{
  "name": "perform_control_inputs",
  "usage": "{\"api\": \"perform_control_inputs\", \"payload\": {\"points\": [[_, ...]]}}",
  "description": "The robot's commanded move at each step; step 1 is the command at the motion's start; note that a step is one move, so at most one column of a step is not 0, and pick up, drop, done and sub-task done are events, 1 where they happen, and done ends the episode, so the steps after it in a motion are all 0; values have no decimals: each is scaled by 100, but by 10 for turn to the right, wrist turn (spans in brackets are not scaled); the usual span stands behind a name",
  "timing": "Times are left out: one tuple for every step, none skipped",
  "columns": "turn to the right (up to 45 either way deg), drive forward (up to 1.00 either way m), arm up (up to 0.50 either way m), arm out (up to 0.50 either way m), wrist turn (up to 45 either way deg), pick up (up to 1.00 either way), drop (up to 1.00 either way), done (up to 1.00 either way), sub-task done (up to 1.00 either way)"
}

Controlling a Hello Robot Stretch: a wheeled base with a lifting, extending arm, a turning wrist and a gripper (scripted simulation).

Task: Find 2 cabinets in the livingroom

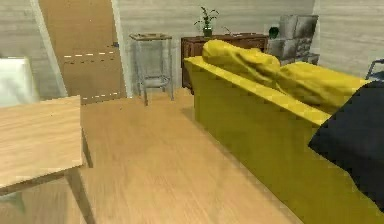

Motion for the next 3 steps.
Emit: {"api": "perform_control_inputs", "payload": {"points": [[0,90,0,0,0,0,0,0,0],[-150,0,0,0,0,0,0,0,0],[0,100,0,0,0,0,0,0,0]]}}
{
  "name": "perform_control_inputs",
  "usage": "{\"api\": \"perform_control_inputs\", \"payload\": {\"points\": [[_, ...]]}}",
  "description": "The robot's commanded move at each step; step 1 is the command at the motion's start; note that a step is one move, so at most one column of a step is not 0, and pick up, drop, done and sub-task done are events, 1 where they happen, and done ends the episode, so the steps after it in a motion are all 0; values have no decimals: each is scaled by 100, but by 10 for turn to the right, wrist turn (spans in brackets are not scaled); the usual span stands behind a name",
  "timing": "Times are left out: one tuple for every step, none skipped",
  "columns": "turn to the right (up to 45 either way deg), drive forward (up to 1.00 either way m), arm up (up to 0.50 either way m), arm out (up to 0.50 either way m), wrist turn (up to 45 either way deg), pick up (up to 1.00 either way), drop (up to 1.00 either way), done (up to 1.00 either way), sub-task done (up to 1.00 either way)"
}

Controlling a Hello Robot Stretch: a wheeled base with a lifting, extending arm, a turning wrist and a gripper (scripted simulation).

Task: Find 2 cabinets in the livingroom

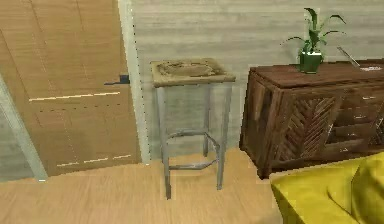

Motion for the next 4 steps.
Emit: {"api": "perform_control_inputs", "payload": {"points": [[0,75,0,0,0,0,0,0,0],[450,0,0,0,0,0,0,0,0],[0,0,0,0,0,0,0,0,100],[-450,0,0,0,0,0,0,0,0]]}}
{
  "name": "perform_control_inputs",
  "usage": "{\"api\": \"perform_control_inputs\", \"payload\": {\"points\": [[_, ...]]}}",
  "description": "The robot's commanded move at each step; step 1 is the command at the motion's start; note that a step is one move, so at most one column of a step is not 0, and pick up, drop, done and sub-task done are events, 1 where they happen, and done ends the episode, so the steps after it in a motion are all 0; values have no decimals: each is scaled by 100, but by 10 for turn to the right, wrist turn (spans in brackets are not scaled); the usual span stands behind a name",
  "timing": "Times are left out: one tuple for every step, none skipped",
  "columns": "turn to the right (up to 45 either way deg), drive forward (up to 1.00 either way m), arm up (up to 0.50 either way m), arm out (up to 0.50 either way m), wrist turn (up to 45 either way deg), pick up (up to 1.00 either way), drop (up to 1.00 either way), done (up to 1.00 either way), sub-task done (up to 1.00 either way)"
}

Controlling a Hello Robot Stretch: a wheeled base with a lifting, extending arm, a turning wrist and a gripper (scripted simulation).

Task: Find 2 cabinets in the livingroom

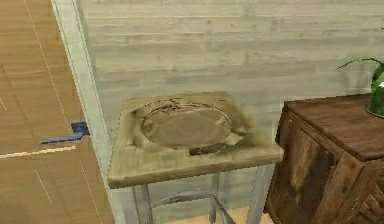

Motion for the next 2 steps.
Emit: {"api": "perform_control_inputs", "payload": {"points": [[-450,0,0,0,0,0,0,0,0],[-450,0,0,0,0,0,0,0,0]]}}
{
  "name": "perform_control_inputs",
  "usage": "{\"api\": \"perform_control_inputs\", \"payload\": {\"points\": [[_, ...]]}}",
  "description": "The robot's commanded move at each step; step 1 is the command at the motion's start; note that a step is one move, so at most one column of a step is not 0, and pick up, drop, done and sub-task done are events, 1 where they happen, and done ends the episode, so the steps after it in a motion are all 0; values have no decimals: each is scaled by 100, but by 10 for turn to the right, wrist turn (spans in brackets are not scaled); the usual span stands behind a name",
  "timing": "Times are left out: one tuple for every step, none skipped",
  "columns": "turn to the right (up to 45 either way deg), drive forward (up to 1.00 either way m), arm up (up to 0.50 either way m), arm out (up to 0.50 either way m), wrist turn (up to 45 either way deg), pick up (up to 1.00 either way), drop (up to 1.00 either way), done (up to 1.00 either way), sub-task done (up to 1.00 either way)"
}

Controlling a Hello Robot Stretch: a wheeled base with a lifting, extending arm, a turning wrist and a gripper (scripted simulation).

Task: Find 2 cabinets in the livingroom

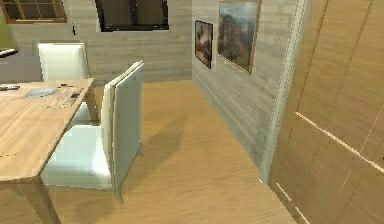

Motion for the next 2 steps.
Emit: {"api": "perform_control_inputs", "payload": {"points": [[-120,0,0,0,0,0,0,0,0],[0,30,0,0,0,0,0,0,0]]}}
